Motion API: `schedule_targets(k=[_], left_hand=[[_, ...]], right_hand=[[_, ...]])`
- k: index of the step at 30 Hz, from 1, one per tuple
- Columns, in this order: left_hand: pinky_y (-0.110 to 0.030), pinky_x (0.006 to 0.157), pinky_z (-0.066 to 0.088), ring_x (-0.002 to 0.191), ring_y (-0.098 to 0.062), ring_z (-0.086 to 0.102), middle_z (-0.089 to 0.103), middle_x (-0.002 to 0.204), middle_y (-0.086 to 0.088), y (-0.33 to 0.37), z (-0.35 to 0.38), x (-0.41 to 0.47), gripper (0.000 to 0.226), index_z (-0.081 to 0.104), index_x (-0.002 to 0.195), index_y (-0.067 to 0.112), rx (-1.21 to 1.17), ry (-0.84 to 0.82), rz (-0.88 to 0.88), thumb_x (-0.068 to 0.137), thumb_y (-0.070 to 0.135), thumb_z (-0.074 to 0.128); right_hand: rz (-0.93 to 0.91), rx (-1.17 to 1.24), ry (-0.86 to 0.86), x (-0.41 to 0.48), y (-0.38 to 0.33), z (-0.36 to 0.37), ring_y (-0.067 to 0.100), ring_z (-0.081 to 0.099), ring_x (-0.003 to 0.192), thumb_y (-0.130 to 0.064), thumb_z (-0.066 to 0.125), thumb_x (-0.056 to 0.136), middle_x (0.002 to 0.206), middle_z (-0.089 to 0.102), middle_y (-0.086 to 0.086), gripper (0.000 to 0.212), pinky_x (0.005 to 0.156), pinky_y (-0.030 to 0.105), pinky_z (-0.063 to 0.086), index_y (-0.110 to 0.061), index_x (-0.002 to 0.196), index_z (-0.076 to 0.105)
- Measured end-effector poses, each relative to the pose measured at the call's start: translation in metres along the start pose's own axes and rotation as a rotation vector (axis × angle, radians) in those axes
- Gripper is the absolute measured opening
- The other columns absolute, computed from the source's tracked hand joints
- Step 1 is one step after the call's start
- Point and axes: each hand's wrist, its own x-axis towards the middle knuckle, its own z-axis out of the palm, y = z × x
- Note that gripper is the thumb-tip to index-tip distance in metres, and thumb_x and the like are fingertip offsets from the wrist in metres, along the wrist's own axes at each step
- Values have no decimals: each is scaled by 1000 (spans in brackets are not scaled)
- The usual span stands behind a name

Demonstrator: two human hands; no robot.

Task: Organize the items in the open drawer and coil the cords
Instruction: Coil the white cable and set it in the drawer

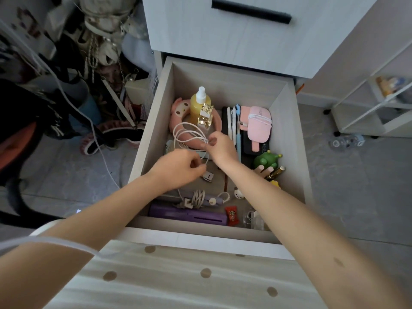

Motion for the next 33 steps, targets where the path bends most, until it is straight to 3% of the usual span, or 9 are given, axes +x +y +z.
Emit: schedule_targets(k=[4,8,13,15,18,21,25,29,33], left_hand=[[-27,61,41,70,-19,59,63,70,-2,-6,-13,-3,20,59,68,13,-169,264,-60,87,18,55],[-22,58,39,60,-8,49,57,70,2,9,-27,-21,2,58,85,12,-422,443,-26,85,11,57],[-15,75,40,83,1,42,40,98,3,41,-58,-52,42,38,102,16,-491,723,29,78,16,73],[-19,81,46,93,1,46,39,110,-3,58,-74,-63,40,36,110,16,-600,668,59,84,16,67],[-17,64,53,73,-2,62,59,100,-15,83,-96,-87,9,52,100,11,-782,509,117,98,11,43],[-19,48,47,52,-7,57,61,72,-3,98,-112,-110,28,57,87,10,-886,485,137,101,8,32],[-15,36,27,35,-5,34,46,57,-1,105,-136,-141,19,56,85,7,-955,526,124,98,7,41],[-12,35,24,36,-3,30,41,44,11,106,-153,-168,14,60,79,10,-888,572,141,92,14,56],[-12,34,24,36,-3,30,42,44,11,112,-160,-183,13,60,78,9,-886,571,145,89,14,61]], right_hand=[[-181,122,89,-18,-4,-14,15,56,66,-16,55,92,82,61,6,4,61,35,45,-17,88,55],[-369,266,81,-48,-23,-50,23,64,63,-15,53,95,81,63,6,4,56,37,54,-17,92,56],[-365,565,152,-91,-55,-98,17,69,79,-14,57,93,92,64,7,11,58,33,59,-24,89,59],[-371,645,102,-115,-67,-115,11,68,78,-12,57,92,93,63,8,10,55,26,57,-22,91,59],[-385,573,8,-154,-78,-133,11,66,66,-17,52,95,82,63,2,10,54,23,56,-17,90,61],[-418,407,60,-186,-84,-148,13,67,69,-24,47,97,84,66,-3,18,52,25,55,-22,87,62],[-461,442,283,-220,-88,-183,5,60,60,-20,46,98,78,66,5,24,53,18,49,-13,83,63],[-459,578,415,-251,-90,-214,7,58,53,-17,46,98,80,67,2,25,51,24,48,-9,80,61],[-449,556,457,-278,-90,-229,9,53,42,-18,45,99,79,68,-1,24,42,20,43,-5,87,62]])
